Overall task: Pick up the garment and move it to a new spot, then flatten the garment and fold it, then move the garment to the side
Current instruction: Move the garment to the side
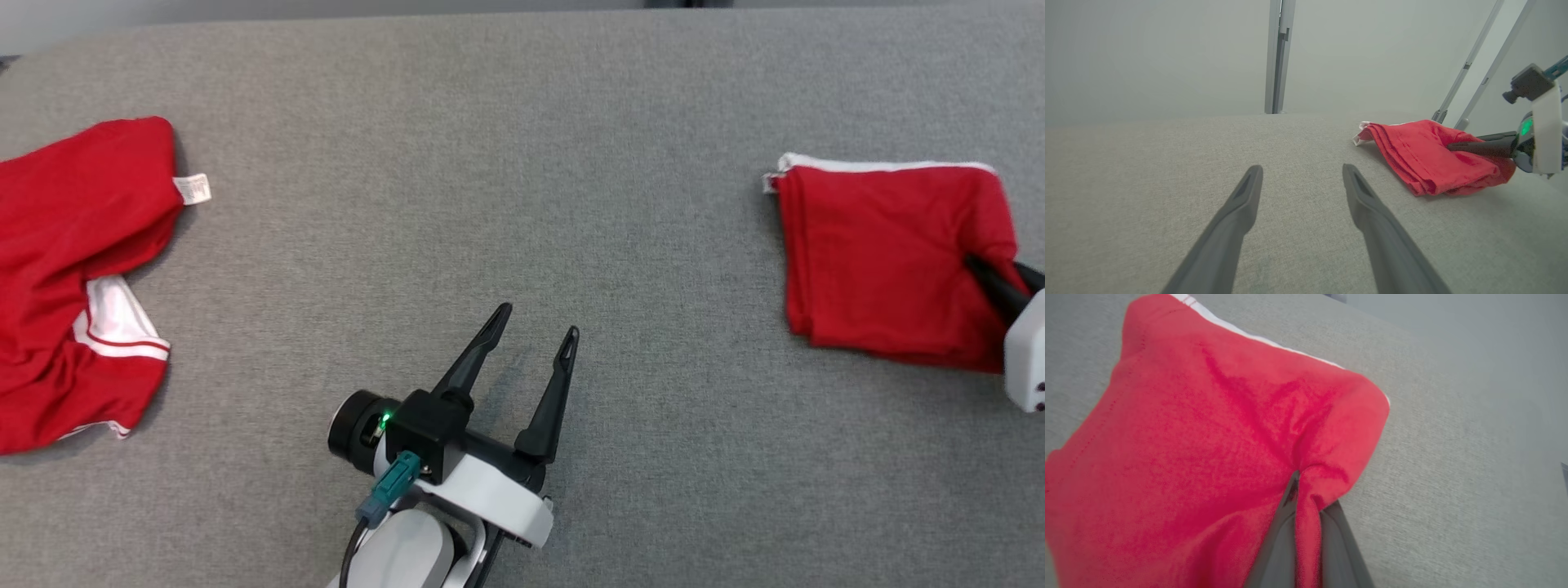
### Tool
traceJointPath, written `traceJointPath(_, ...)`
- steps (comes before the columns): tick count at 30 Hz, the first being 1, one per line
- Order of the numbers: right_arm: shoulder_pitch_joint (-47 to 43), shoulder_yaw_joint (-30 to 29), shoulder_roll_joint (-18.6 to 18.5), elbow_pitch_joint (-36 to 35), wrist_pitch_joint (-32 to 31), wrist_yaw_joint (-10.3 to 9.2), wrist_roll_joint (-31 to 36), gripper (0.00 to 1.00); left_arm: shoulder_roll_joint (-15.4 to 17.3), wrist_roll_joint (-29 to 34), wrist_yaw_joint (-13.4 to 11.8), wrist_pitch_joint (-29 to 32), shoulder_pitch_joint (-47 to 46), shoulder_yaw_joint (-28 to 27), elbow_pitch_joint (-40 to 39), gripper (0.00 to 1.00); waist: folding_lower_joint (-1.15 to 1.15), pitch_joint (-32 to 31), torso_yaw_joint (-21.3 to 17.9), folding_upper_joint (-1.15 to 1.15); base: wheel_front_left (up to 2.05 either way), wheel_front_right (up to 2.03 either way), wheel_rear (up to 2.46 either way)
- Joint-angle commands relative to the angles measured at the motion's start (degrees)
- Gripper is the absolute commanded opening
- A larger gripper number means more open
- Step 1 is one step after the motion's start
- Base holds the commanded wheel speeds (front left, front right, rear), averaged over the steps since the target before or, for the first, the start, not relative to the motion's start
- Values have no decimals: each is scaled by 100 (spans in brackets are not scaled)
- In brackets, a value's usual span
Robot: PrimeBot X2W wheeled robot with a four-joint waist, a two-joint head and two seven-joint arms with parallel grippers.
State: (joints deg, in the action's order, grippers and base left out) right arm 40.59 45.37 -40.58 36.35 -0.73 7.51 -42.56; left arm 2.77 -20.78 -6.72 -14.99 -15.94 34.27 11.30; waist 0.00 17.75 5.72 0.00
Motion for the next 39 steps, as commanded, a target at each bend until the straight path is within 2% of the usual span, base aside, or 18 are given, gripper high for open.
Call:
traceJointPath(1,194,128,-315,-95,28,-4,60,0,26,-49,-34,-26,-277,116,-42,100,0,412,-257,0,0,0,0)
traceJointPath(10,825,587,-1825,-136,281,-4,275,0,27,-238,-16,-26,-1213,580,-186,100,0,1295,-397,0,0,0,0)
traceJointPath(14,1050,592,-2309,58,434,-4,276,0,26,-272,-56,-26,-1512,744,-279,100,0,1575,-324,0,0,0,0)
traceJointPath(18,1191,600,-2603,243,535,-4,323,0,26,-301,-78,-26,-1677,847,-345,100,0,1737,-224,0,0,0,0)
traceJointPath(22,1340,600,-2837,497,637,-4,400,0,25,-336,-109,-26,-1798,900,-440,100,0,1889,-86,0,0,0,0)
traceJointPath(26,1502,633,-2922,746,709,-4,558,0,24,-340,-155,-26,-1820,915,-483,100,0,1979,23,0,0,0,0)
traceJointPath(35,1780,538,-2729,1580,599,-5,694,0,25,-335,-188,-26,-1731,852,-490,100,0,2013,144,0,0,0,0)
traceJointPath(36,1807,486,-2680,1676,626,-5,672,38,24,-340,-190,-26,-1719,848,-488,100,0,2001,149,0,0,0,0)
traceJointPath(37,1814,447,-2610,1787,634,-4,649,100,25,-347,-191,-26,-1704,842,-482,100,0,1979,150,0,0,0,0)
traceJointPath(39,1810,441,-2486,1944,661,-4,705,100,24,-362,-208,-26,-1664,841,-468,100,0,1910,146,0,0,0,0)
